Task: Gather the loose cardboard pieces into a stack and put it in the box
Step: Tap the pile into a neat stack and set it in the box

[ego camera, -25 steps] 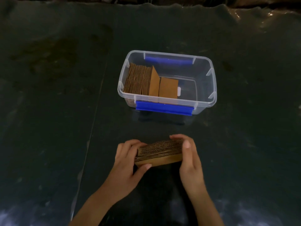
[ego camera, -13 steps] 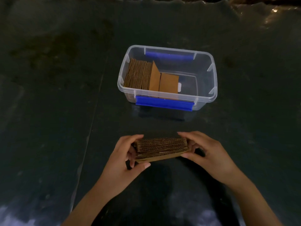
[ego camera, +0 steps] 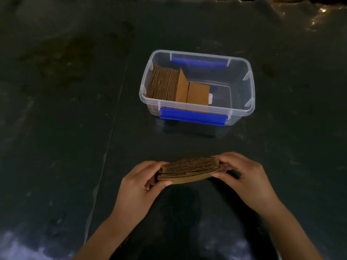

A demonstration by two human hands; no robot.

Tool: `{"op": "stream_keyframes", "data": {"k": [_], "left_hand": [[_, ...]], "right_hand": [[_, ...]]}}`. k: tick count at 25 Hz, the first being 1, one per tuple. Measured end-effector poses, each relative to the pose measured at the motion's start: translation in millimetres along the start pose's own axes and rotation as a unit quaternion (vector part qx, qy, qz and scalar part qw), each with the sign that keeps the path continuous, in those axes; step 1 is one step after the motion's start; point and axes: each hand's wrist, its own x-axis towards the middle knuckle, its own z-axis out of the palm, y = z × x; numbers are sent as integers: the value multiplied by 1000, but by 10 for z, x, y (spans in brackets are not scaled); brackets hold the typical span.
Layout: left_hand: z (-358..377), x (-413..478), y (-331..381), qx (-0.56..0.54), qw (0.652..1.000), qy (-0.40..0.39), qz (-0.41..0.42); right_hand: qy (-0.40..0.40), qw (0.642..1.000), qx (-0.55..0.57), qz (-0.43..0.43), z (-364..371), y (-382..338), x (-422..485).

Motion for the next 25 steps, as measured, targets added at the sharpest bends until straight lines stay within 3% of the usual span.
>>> {"op": "stream_keyframes", "data": {"k": [6,9,12,18,23,25], "left_hand": [[-73,122,179,27,1000,14,-4],[-239,574,652,34,995,64,61],[-238,1162,1088,53,986,116,107],[403,1831,1274,109,988,88,-62],[895,1910,1224,105,983,34,-147],[915,1993,1193,129,980,-2,-155]], "right_hand": [[-12,1000,2,29,-169,-217,121],[-17,998,-52,-24,-853,-550,586],[-83,980,-163,-76,-1540,-785,1377],[-269,909,-314,-50,-1601,-345,2528],[-343,860,-366,-97,-1262,63,2579],[-357,844,-391,-80,-1165,99,2533]]}}
